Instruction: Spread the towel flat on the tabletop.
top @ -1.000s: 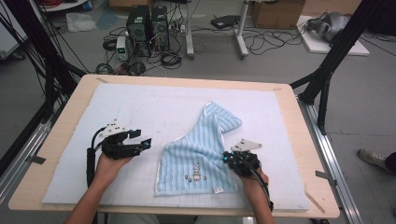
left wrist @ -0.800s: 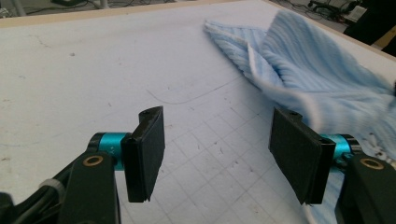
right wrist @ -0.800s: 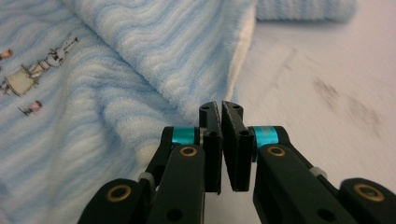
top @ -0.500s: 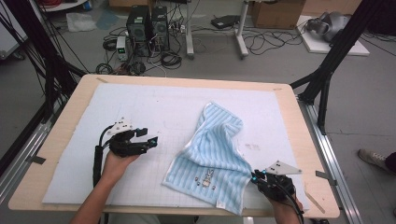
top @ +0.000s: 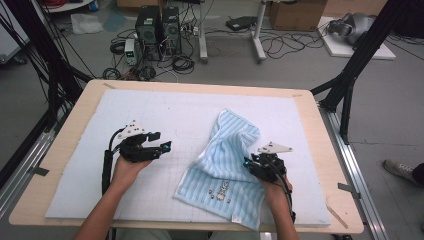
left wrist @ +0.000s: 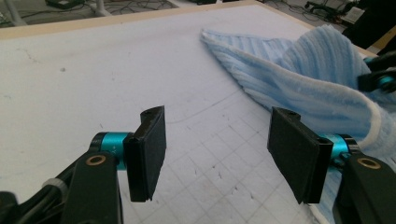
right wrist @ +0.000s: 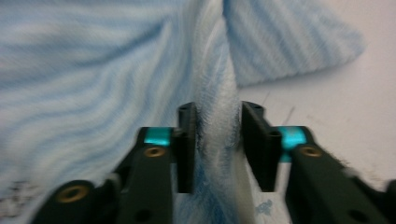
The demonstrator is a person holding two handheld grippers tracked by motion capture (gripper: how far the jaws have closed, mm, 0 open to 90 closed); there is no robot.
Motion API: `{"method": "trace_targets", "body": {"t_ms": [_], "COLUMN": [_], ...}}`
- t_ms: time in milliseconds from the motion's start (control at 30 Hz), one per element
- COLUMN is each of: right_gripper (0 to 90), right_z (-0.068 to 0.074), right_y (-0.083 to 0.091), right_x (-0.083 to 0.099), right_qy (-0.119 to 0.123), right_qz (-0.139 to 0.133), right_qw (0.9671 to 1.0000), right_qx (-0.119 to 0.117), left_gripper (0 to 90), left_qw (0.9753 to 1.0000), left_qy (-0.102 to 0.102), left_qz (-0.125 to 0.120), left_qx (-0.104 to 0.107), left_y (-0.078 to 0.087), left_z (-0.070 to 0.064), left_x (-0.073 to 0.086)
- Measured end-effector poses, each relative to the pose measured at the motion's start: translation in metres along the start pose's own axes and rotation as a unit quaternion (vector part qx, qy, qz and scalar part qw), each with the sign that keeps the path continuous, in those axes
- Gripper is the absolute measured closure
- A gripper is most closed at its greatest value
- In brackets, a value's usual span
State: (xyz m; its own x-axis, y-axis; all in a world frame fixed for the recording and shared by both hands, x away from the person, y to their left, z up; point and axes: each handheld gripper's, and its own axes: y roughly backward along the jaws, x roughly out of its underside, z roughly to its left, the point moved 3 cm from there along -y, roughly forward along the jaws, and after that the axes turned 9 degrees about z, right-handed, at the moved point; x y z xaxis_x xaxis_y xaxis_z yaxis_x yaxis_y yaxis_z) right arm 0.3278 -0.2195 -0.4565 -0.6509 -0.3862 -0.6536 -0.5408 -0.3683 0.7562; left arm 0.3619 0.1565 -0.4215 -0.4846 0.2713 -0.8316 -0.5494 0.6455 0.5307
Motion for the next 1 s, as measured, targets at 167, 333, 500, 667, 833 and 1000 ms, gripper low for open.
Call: {"method": "trace_targets", "body": {"t_ms": [167,333,500,667,833,1000], "right_gripper": [85.6,85.5,72.9,51.0,35.9,35.7], "right_z": [0.003,0.004,0.007,0.001,-0.015,-0.026], "right_y": [0.002,0.023,0.042,0.054,0.061,0.063], "right_x": [0.015,0.034,0.052,0.049,0.045,0.05], "right_qy": [0.022,0.033,0.031,0.001,-0.032,-0.055], "right_qz": [0.021,0.027,0.004,-0.053,-0.087,-0.094], "right_qw": [0.9995,0.9991,0.9995,0.9986,0.9956,0.9938], "right_qx": [0.001,0.006,-0.009,-0.007,0.012,0.021], "left_gripper": [37.7,37.8,37.8,37.9,38.1,42.0], "left_qw": [0.9999,0.9996,0.999,0.9979,0.9962,0.9936], "left_qy": [-0.014,-0.023,-0.031,-0.044,-0.045,-0.058], "left_qz": [0.009,0.015,0.025,0.035,0.06,0.089], "left_qx": [0.001,0.01,0.019,0.033,0.044,0.039], "left_y": [-0.005,-0.015,-0.03,-0.054,-0.084,-0.111], "left_z": [-0.004,-0.01,-0.018,-0.034,-0.046,-0.056], "left_x": [-0.01,-0.021,-0.031,-0.042,-0.048,-0.05]}}
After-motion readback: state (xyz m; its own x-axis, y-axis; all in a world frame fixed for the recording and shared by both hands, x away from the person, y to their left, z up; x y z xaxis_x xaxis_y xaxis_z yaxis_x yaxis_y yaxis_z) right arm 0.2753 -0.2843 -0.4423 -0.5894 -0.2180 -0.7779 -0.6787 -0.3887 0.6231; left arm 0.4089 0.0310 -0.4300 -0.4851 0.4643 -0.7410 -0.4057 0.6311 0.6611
